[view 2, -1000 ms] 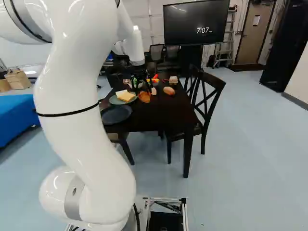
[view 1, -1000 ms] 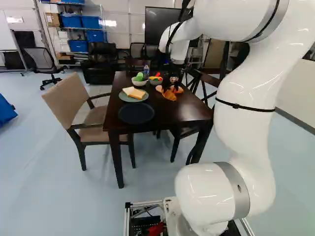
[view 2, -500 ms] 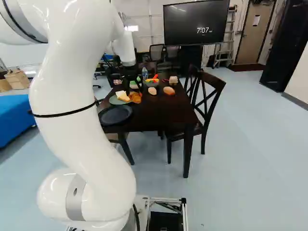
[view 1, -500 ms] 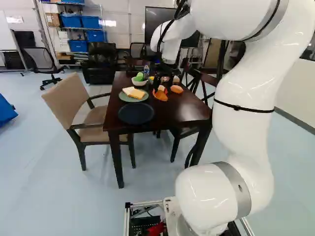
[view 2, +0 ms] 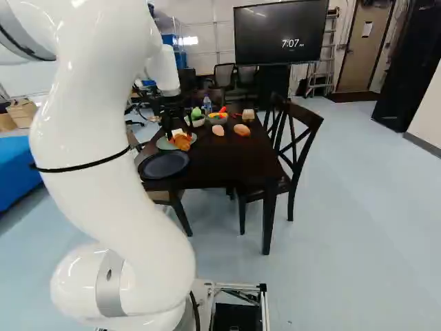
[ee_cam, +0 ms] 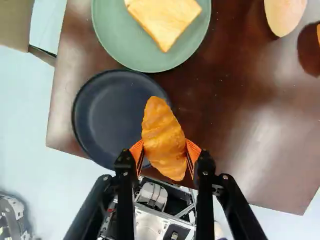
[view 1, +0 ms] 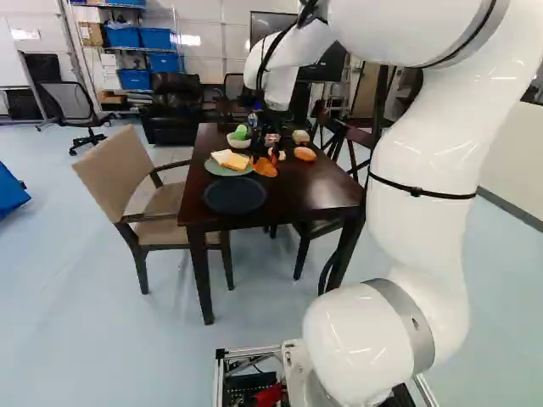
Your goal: Move the croissant to the empty plate
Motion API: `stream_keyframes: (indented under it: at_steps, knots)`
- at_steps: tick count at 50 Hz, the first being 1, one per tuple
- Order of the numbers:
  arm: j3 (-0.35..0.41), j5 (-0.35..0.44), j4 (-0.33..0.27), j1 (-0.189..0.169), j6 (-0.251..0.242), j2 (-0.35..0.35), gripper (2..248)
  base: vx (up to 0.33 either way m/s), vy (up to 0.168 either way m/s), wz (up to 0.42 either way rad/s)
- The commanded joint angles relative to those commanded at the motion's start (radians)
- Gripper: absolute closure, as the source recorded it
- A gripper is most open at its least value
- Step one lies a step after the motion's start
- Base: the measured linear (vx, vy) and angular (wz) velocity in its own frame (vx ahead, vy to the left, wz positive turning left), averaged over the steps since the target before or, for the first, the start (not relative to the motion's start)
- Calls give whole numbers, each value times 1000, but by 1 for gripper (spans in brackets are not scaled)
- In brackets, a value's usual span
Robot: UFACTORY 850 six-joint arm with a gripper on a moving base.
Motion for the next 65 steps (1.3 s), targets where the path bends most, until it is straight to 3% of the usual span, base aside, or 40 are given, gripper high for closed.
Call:
stream_keyframes:
  at_steps: [28, 65]
  knots:
    - [18, 3, 0, 100, 0, -41, 124, 0, 0, 0]
    - [-32, 42, 0, 157, 0, -176, 124, 0, 0, 0]
